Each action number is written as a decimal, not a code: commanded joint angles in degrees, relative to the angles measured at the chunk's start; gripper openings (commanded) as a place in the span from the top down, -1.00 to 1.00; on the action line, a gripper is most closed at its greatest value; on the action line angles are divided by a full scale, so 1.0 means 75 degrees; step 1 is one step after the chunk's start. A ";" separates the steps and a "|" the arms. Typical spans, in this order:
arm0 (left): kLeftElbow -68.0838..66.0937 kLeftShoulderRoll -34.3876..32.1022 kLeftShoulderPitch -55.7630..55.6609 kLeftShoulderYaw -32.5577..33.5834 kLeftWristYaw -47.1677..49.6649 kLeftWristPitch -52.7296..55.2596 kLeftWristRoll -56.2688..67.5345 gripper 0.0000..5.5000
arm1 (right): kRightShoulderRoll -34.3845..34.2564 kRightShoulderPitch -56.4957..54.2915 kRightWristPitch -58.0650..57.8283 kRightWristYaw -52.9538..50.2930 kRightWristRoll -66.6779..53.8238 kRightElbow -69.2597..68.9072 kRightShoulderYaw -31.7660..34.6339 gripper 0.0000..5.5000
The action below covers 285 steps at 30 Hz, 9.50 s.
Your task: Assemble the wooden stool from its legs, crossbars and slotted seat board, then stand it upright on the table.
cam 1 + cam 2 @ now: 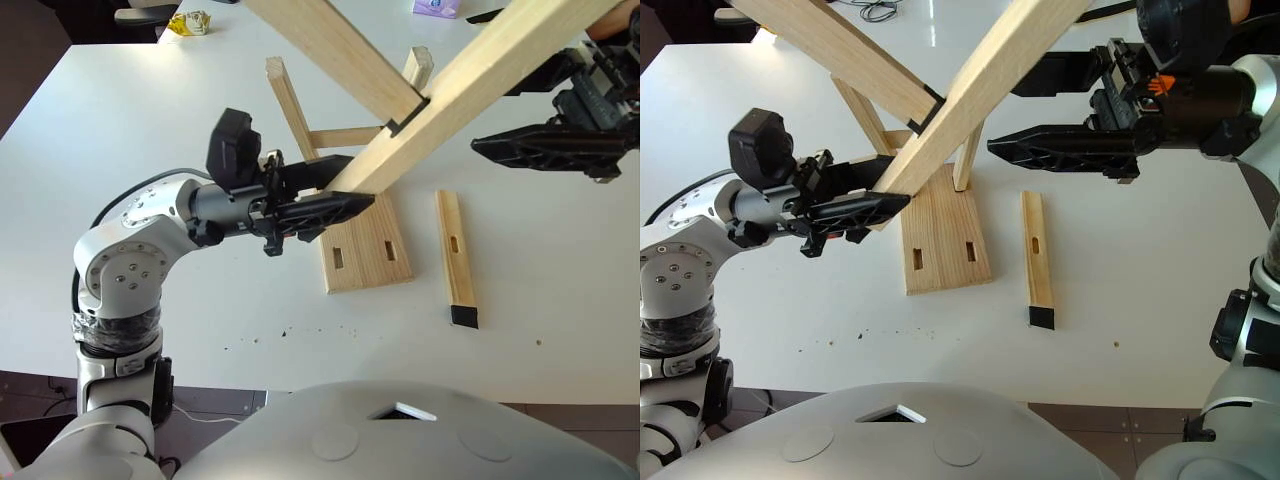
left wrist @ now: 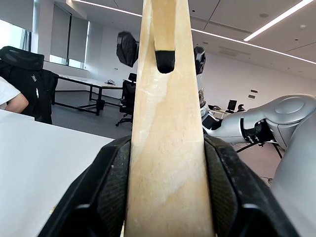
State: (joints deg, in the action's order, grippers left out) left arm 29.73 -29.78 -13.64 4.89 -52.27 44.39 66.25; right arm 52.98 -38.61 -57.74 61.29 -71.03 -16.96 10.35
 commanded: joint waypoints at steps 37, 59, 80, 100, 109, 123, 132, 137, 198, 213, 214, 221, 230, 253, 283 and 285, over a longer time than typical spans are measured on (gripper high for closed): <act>0.0020 0.0191 -0.0238 -0.0343 0.0388 -0.0624 -0.0781 0.27 | -0.0306 0.0059 -0.0586 -0.0075 0.0231 -0.0537 -0.0613 0.25; -0.0798 -0.1135 0.1002 -0.2175 -0.0765 -0.2959 -0.4966 -0.50 | 0.0211 0.0907 0.0392 0.0104 0.1344 -0.0864 -0.0173 0.27; -0.1936 -0.0960 0.1445 -0.3068 -0.1115 -0.5223 -0.7203 -0.67 | -0.0036 0.3308 0.4014 0.1015 0.5165 -0.0693 -0.1541 0.27; -0.1932 -0.1155 0.1623 -0.3071 -0.1345 -0.5438 -0.7382 -0.67 | 0.0282 0.3511 0.4344 0.1281 0.5362 -0.0824 -0.1459 0.27; -0.1890 -0.1177 0.1584 -0.2974 -0.1379 -0.5329 -0.7248 -0.67 | 0.0354 0.4018 0.4468 0.1414 0.5465 -0.0903 -0.1582 0.27; -0.1855 -0.1214 0.1548 -0.2846 -0.1436 -0.5213 -0.7154 -0.67 | 0.0426 0.4877 0.3739 0.1270 0.4746 -0.1445 -0.1466 0.27; -0.1871 -0.1242 0.1591 -0.2763 -0.1447 -0.5224 -0.7180 -0.67 | 0.0330 0.4466 0.3305 0.1183 0.4711 -0.0824 -0.1867 0.27; -0.1737 -0.1327 0.1721 -0.2731 -0.1490 -0.5219 -0.7159 -0.67 | 0.0211 0.4620 0.3804 0.0772 0.5116 -0.1233 -0.1924 0.27; -0.2290 -0.1365 0.1613 -0.2558 -0.1817 -0.4966 -0.6673 -0.67 | -0.1204 0.3118 0.3383 0.0134 0.6128 0.0327 -0.4431 0.27; -0.2380 -0.1362 0.1669 -0.2494 -0.1930 -0.4970 -0.6640 -0.67 | -0.1449 0.4866 0.2991 -0.0989 0.5765 -0.0927 -0.3006 -0.43; -0.2322 -0.1372 0.1746 -0.2442 -0.1880 -0.4970 -0.6626 -0.67 | -0.1295 0.4935 0.2831 -0.0918 0.5509 -0.1155 -0.2642 -0.43; -0.1951 -0.1398 0.1856 -0.2024 -0.1688 -0.4694 -0.6242 -0.67 | -0.0308 0.5480 0.2137 -0.0744 0.4424 -0.2201 -0.0641 -0.43; -0.2102 -0.1556 0.2035 -0.1928 -0.1796 -0.4835 -0.6326 -0.67 | -0.0316 0.4183 0.1178 -0.1875 -0.0340 -0.2110 0.2023 -0.43; -0.2261 -0.1941 0.1830 -0.1903 -0.2609 -0.5041 -0.6222 -0.67 | -0.1593 0.3176 0.1711 -0.4978 -0.1063 -0.2816 -0.1383 -0.10; -0.0386 -0.1640 0.3940 -0.1449 -0.1122 -0.4087 -0.5533 -0.67 | -0.0524 0.6944 -0.0303 -0.9293 -0.0565 -0.3278 0.0534 -0.54; -0.0331 -0.1682 0.4046 -0.1416 -0.1039 -0.4089 -0.5614 -0.67 | -0.0642 0.7109 -0.0557 -1.0670 -0.1058 -0.3189 0.0473 -0.54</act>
State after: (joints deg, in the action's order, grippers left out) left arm 26.15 -42.07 15.52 -6.45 -61.19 13.05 24.05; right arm 49.26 13.33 -59.12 -7.19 -74.55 -41.30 14.54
